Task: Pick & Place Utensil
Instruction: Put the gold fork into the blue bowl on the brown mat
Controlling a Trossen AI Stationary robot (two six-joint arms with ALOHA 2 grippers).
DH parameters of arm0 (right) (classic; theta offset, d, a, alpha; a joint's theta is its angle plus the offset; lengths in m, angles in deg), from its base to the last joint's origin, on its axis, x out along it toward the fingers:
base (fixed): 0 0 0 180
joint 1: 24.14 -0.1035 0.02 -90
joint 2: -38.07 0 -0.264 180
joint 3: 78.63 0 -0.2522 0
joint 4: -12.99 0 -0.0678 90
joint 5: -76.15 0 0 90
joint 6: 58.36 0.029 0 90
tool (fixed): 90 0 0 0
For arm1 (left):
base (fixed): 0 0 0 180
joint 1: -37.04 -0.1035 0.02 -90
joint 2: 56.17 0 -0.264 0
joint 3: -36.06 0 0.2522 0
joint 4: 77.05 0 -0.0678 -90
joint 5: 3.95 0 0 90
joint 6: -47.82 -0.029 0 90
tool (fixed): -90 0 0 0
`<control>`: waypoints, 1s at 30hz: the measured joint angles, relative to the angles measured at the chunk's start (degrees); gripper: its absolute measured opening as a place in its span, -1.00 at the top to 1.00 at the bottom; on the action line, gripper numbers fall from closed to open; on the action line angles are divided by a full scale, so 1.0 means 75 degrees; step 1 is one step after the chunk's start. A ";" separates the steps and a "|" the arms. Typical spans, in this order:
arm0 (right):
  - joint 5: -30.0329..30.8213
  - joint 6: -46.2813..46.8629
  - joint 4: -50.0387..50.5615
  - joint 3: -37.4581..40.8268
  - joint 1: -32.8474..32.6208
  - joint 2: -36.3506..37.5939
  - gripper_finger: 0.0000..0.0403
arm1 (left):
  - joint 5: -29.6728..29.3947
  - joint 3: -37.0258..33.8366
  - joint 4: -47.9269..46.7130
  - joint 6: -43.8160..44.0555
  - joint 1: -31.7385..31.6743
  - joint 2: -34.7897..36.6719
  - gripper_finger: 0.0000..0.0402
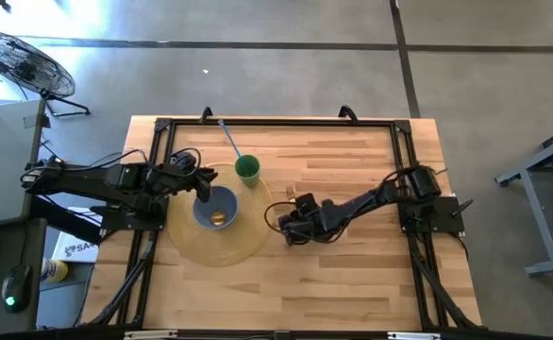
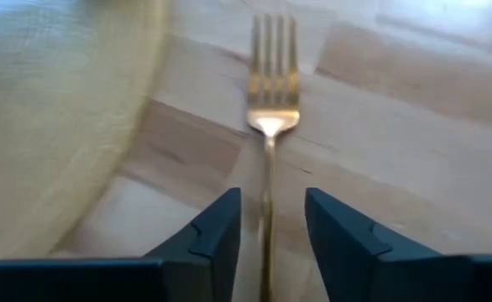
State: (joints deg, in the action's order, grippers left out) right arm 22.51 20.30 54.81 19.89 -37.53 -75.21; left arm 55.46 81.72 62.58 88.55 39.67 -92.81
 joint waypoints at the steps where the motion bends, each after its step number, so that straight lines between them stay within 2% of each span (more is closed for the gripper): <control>1: -0.0039 -0.0214 0.0103 -0.0003 -0.0021 0.0172 0.35 | 0.0000 0.0000 0.0000 0.0000 0.0000 0.0000 0.52; 5: -0.0453 -0.1577 0.0883 -0.0020 -0.0166 0.0818 0.31 | 0.0005 -0.0002 0.0256 -0.0152 0.0000 0.0000 0.52; 9: -0.0847 -0.2971 0.1689 -0.0020 -0.0349 0.0977 0.33 | 0.0305 -0.0209 0.1376 -0.0542 0.0003 -0.0152 0.52; 15: -0.1096 -0.4577 0.1023 0.0505 -0.0668 0.0892 0.34 | 0.1254 -0.0466 0.3016 -0.1165 0.0006 -0.0870 0.52; 22: -0.1242 -0.5199 -0.0344 0.1322 -0.0996 0.0905 0.34 | 0.1634 -0.0466 0.3590 -0.1525 0.0003 -0.1336 0.52; 30: -0.1359 -0.5204 -0.1088 0.1498 -0.1032 0.0913 0.34 | 0.1778 -0.0466 0.3547 -0.1460 0.0003 -0.1364 0.52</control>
State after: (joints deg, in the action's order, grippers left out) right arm 12.32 -18.74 46.65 31.12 -45.27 -68.36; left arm 68.79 78.23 89.18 77.60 39.69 -103.04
